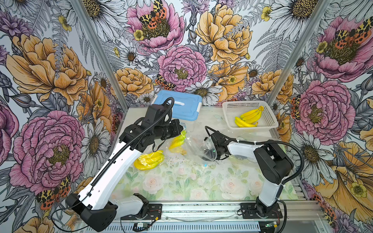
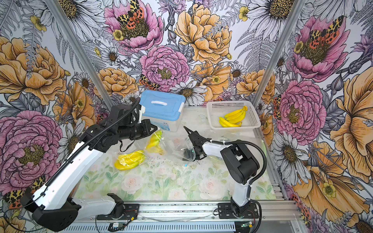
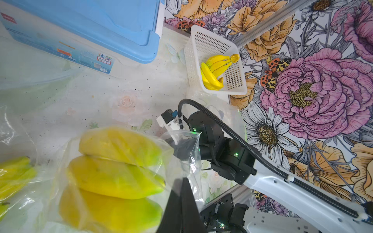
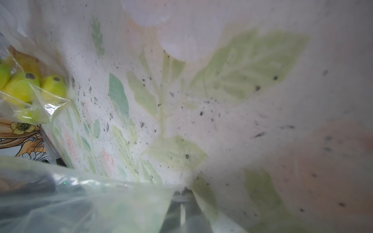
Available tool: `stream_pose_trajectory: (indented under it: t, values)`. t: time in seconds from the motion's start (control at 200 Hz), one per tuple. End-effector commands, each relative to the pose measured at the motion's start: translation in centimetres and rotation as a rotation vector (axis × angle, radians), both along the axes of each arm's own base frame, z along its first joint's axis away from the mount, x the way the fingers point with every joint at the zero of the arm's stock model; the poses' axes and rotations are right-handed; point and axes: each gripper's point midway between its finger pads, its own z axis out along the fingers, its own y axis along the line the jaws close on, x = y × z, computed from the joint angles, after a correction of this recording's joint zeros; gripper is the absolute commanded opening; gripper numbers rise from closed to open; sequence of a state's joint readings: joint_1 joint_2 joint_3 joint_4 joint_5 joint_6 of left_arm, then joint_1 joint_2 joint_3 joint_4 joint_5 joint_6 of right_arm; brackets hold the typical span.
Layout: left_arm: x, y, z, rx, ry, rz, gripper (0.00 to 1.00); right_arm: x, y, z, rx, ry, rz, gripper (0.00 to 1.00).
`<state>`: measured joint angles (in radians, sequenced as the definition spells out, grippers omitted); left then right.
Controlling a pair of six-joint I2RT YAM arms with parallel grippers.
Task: Open the zip-top bag and take out the banana
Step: Adjust the zipper food storage bag at the center of the board.
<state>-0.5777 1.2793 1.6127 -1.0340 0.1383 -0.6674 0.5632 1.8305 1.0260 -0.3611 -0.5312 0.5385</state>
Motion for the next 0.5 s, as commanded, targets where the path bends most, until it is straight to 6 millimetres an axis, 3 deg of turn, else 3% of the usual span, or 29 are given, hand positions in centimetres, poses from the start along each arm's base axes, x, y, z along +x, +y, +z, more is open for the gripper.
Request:
stream_pose_trajectory:
  t: [0.0, 0.04, 0.105, 0.175, 0.25, 0.29, 0.325, 0.405, 0.465, 0.495]
  values:
    - [0.1, 1.0, -0.5, 0.113, 0.031, 0.043, 0.0, 0.7, -0.3, -0.8, -0.031, -0.039, 0.024, 0.1]
    - [-0.1, 1.0, -1.5, 0.135, 0.071, 0.038, 0.0, 0.7, -0.4, -0.9, -0.035, -0.044, 0.023, 0.11]
    - [-0.3, 0.6, -1.5, 0.146, 0.069, 0.029, 0.0, 0.7, -0.6, -0.8, -0.035, -0.051, 0.019, 0.11]
    - [-0.5, 1.5, -3.5, 0.163, 0.147, 0.049, 0.0, 0.7, -0.7, -0.6, -0.03, -0.064, 0.01, 0.1]
    - [-0.4, 0.9, -1.2, 0.168, 0.091, 0.039, 0.0, 0.7, -0.9, -0.2, -0.026, -0.07, -0.002, 0.11]
    - [-0.4, 2.1, -2.5, 0.255, 0.128, 0.04, 0.0, 0.8, -0.9, 0.1, -0.018, -0.077, -0.01, 0.1]
    - [-0.7, 2.2, -3.6, 0.21, 0.203, 0.025, 0.0, 0.8, -0.8, 0.1, -0.011, -0.079, -0.016, 0.11]
    - [-0.5, 1.2, -1.7, 0.217, 0.122, -0.006, 0.0, 0.9, -0.8, 0.4, -0.005, -0.083, -0.021, 0.1]
    - [-1.3, 2.7, -4.9, 0.234, 0.241, -0.002, 0.0, 1.0, -0.7, 0.6, 0.002, -0.094, -0.027, 0.1]
    - [-1.4, 2.1, -4.8, 0.146, 0.268, 0.0, 0.0, 1.1, -0.7, 0.7, 0.006, -0.096, -0.028, 0.11]
